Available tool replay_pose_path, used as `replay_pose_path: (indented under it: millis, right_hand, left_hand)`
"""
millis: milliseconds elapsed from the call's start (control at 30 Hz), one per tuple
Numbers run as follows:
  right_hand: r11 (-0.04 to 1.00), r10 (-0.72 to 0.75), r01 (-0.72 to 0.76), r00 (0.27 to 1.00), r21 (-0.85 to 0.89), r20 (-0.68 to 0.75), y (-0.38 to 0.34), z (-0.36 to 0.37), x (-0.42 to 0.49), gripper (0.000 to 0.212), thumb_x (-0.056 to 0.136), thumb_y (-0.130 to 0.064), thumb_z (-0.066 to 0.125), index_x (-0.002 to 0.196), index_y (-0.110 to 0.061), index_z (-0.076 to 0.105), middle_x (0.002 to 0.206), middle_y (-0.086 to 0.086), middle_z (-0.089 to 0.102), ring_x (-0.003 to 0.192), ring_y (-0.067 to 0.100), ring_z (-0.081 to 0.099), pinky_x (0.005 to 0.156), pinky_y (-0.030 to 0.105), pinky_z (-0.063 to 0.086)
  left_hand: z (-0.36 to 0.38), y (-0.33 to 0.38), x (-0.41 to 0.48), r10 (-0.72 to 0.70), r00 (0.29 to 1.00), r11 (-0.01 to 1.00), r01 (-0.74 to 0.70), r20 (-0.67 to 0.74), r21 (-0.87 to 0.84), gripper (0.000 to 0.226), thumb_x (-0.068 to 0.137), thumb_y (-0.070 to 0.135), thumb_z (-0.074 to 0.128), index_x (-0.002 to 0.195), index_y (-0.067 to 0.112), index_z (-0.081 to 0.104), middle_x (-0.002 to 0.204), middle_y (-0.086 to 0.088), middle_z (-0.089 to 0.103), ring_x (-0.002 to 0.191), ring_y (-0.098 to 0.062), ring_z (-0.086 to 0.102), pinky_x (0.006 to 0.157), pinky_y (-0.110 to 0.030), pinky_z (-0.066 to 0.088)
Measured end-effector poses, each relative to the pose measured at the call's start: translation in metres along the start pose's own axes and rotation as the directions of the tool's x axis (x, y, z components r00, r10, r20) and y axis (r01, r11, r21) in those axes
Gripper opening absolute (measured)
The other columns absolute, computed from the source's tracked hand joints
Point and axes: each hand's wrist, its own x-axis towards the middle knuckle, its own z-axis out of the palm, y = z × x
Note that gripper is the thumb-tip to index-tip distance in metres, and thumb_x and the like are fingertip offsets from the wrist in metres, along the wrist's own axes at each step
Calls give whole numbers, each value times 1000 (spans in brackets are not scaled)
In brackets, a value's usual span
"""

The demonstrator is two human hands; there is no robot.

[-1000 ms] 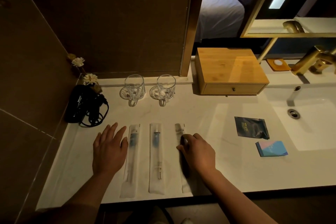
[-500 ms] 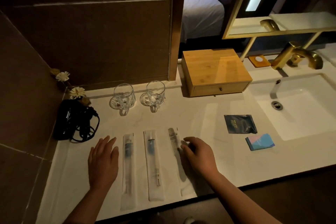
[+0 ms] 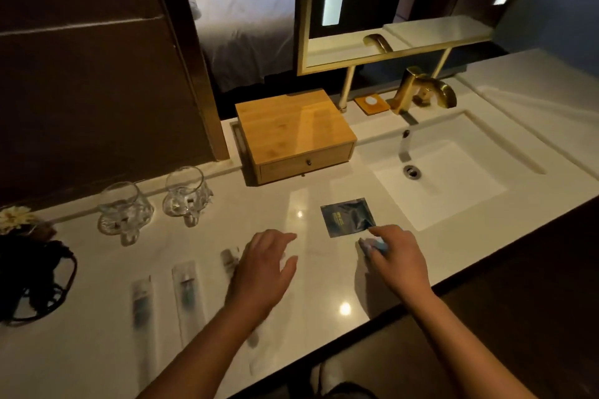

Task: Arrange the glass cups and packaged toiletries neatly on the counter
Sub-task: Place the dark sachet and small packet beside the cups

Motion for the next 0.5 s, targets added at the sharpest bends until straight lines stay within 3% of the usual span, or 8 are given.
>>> replay_pose_path:
  millis: [100,167,233,333,400,500]
  right_hand:
    - [988,-78,100,981,-116,177,32,-17,20,62,79,-21,69,137,-20,49,139,4,54,123,29,44,98,38,42]
    - [968,-93,155,952,-199,290,48,-22,36,72,77,-22,70,142,-19,41,145,3,48,126,30,40,103,41,40]
    - [948,-117,206,935,-243,334,60,-23,43,67,77,-25,68,139,-22,43,140,1,53,122,29,42,98,40,45]
    - [922,-194,289,921,-259,337,74,-21,47,58,79,-33,68,133,-26,49,128,-3,57,114,22,46,90,37,49]
    - [921,-201,292,923,-257,329,83,-22,46,59,78,-41,68,132,-26,50,125,-4,56,109,19,47,87,33,50]
    - [953,-144,216,940,-212,308,93,-24,45,60,77,-47,67,130,-25,52,122,-4,54,107,17,47,83,31,50]
  left_hand:
    - [35,39,29,-30,999,999,30,35,-15,34,91,44,56,124,45,49,115,18,54,95,6,40,76,-6,32]
    - [57,58,44,-20,998,1000,18,65,17,36,90,43,57,125,42,49,118,13,56,101,-3,47,80,-13,39]
    - [75,70,54,-1,997,994,-7,80,108,45,88,40,59,131,40,46,130,7,55,116,-15,51,91,-27,46]
    - [86,74,75,-41,985,980,6,170,201,75,87,36,65,150,35,26,162,1,29,149,-23,24,118,-38,27]
    - [88,74,93,-87,959,973,24,269,228,85,87,42,66,156,31,17,168,-3,15,154,-24,9,123,-41,15]
    - [88,77,116,-118,933,957,16,341,289,91,83,54,66,157,28,19,166,-5,22,151,-29,17,119,-48,20]
